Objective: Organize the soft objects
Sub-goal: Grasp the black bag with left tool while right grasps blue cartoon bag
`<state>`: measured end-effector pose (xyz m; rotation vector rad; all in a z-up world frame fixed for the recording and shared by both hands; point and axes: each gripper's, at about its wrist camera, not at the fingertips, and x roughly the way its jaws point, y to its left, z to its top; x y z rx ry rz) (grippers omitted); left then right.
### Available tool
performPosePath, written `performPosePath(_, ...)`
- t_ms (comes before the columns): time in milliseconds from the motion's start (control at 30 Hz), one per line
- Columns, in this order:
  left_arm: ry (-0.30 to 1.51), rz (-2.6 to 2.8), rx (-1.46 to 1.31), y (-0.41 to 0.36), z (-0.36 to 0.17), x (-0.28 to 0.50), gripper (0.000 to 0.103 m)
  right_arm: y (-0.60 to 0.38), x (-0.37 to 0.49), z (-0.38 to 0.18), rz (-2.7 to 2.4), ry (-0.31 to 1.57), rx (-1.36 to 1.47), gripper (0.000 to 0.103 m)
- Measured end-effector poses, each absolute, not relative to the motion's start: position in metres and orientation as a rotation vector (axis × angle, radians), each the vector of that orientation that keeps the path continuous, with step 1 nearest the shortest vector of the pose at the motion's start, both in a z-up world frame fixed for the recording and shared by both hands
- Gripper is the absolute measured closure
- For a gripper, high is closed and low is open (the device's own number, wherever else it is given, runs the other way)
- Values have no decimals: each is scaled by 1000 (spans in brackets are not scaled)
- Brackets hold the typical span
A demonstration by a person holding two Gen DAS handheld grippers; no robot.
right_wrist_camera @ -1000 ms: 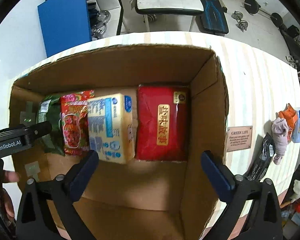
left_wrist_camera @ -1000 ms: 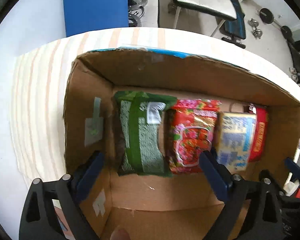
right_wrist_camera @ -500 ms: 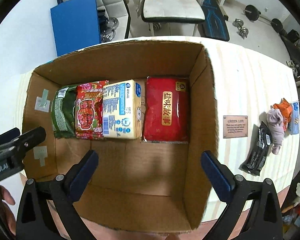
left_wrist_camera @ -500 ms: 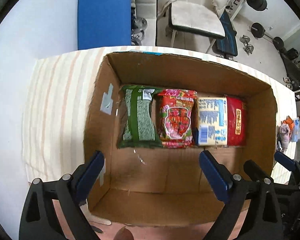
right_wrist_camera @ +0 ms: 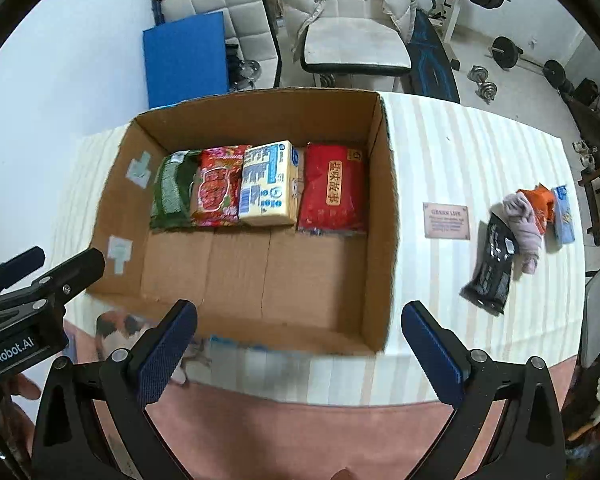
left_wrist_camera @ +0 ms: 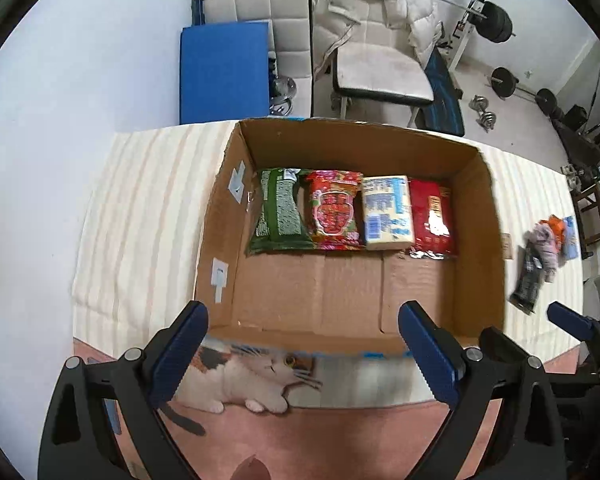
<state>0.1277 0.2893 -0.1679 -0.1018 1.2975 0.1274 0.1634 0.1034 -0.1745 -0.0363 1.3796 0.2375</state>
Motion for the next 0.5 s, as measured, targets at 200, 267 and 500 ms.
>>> performPosePath(200,1270,122,-113,272,-141,111,5,85,139,-148,280,1348,0,0)
performPosePath(267,1255,118,-107,262,-132,110,5,76,134,-139,292,1335,17,0)
performPosePath(500,1198,25,-27,186,-111,122,5,4,140,-117,250,1306,127,0)
